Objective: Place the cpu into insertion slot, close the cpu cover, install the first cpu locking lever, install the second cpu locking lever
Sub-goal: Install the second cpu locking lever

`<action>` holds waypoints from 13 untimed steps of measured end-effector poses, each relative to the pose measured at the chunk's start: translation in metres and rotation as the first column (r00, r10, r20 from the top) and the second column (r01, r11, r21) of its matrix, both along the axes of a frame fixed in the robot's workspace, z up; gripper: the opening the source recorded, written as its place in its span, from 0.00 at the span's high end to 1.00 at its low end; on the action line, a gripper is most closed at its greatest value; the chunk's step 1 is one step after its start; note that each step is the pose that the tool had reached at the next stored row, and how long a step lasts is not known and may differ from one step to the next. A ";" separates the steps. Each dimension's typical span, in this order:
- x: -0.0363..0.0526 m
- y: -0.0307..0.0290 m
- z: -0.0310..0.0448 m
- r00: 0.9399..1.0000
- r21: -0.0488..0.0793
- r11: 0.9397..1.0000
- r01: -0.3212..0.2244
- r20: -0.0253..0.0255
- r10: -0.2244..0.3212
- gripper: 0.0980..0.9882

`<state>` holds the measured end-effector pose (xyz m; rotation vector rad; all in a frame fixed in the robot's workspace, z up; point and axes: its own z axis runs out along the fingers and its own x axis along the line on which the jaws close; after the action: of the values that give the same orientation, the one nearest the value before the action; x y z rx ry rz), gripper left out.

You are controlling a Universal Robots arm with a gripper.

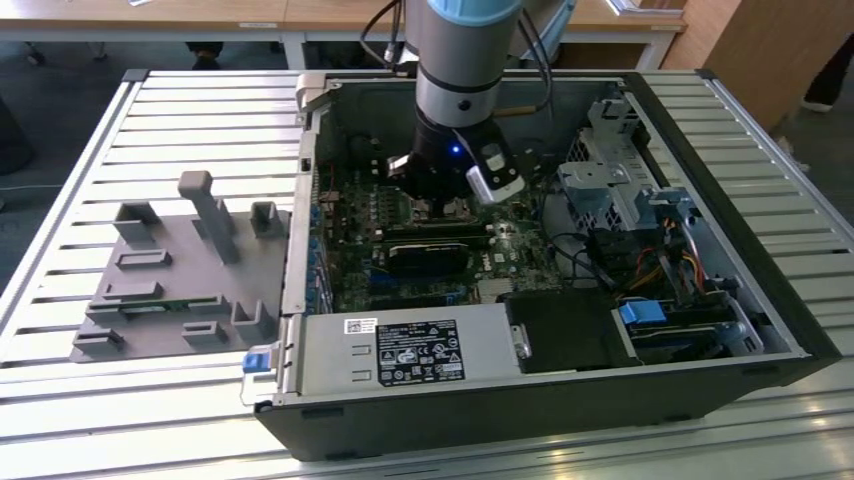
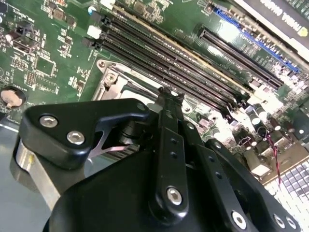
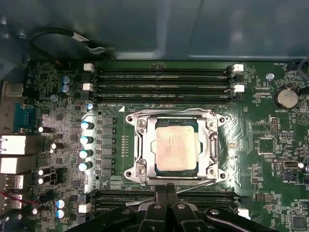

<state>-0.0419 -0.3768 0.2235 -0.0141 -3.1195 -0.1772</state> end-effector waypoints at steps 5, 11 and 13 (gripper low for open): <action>-0.0026 -0.0047 -0.0002 1.000 0.022 1.000 0.000 0.000 0.000 0.98; -0.0091 -0.0108 -0.0003 1.000 0.044 0.999 0.000 0.000 0.000 0.98; -0.0100 -0.0109 -0.0015 1.000 0.046 0.999 0.000 0.000 0.000 0.98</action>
<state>-0.0519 -0.3878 0.2220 -0.0142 -3.1148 -0.2483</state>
